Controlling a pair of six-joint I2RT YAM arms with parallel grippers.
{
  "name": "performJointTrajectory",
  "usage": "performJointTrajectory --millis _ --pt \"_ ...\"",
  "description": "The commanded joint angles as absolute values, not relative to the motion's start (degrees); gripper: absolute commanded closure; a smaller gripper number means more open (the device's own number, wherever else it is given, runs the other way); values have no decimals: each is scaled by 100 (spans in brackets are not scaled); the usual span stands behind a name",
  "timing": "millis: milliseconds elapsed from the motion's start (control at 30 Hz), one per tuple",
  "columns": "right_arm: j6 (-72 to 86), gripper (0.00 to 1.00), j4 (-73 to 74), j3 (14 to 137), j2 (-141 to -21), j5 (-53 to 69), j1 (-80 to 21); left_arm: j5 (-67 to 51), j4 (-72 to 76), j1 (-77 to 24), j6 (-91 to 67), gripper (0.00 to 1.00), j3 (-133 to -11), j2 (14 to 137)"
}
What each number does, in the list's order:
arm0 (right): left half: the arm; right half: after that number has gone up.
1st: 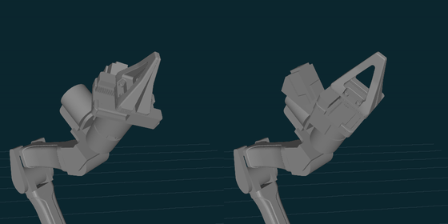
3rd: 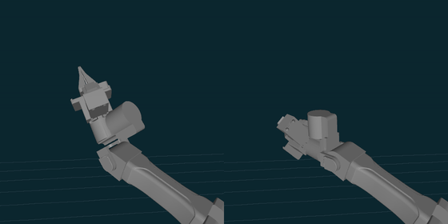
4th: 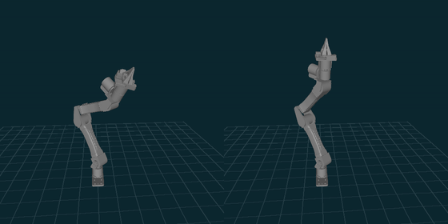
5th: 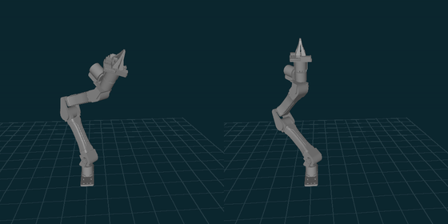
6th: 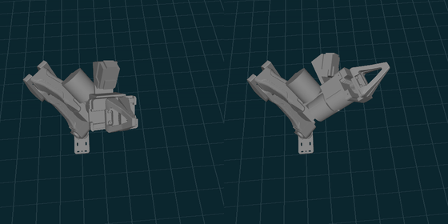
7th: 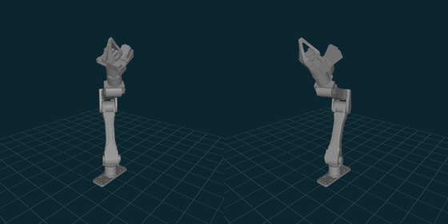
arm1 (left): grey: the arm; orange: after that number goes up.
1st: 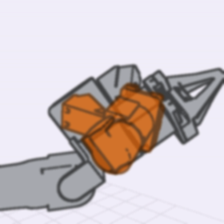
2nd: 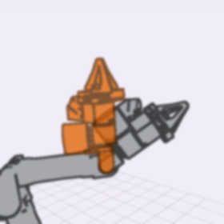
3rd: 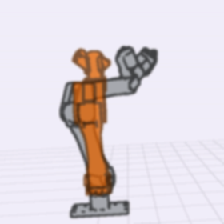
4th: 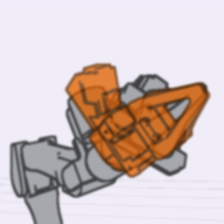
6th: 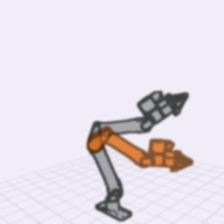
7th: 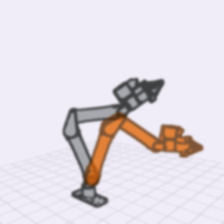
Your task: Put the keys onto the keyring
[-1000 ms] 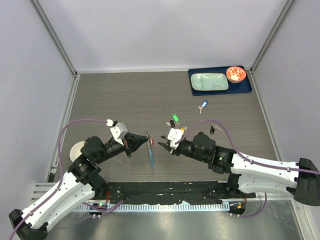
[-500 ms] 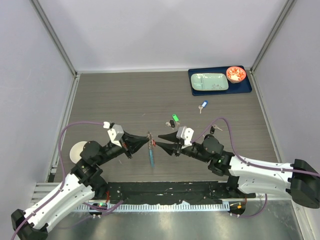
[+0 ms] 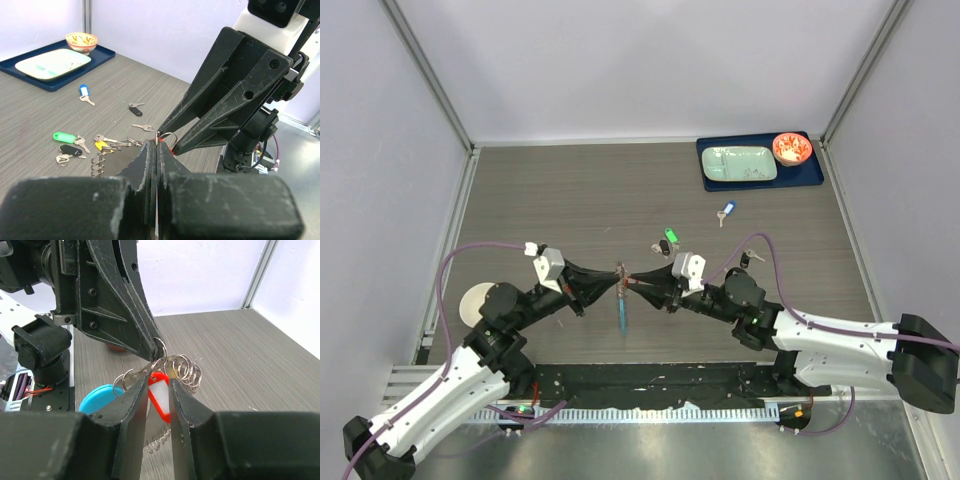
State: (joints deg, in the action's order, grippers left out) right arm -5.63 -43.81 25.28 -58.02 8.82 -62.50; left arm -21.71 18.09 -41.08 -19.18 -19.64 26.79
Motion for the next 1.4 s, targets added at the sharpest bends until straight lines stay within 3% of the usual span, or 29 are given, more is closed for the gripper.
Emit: performJointTrajectory --millis 0,333,600,967,1367 --pt "-475 71 -4825 2593 -5880 941 -6240 -2276 2487 -4096 -2013 100 -1986 2689" --pt "-510 78 -4983 2566 -5880 791 -6240 -2347 2479 -4087 -2030 100 -1978 2725" --pt "-598 99 -4685 2610 -5731 756 -6240 -2294 2146 -4087 -1873 100 -2048 2602" --pt "-1256 99 -2735 3181 -5458 580 -6240 -2189 573 -4096 -1082 100 -2741 2540" --pt "-1424 99 -2382 3489 -5800 1274 -6249 -2250 1738 -4087 -1520 100 -2400 2803"
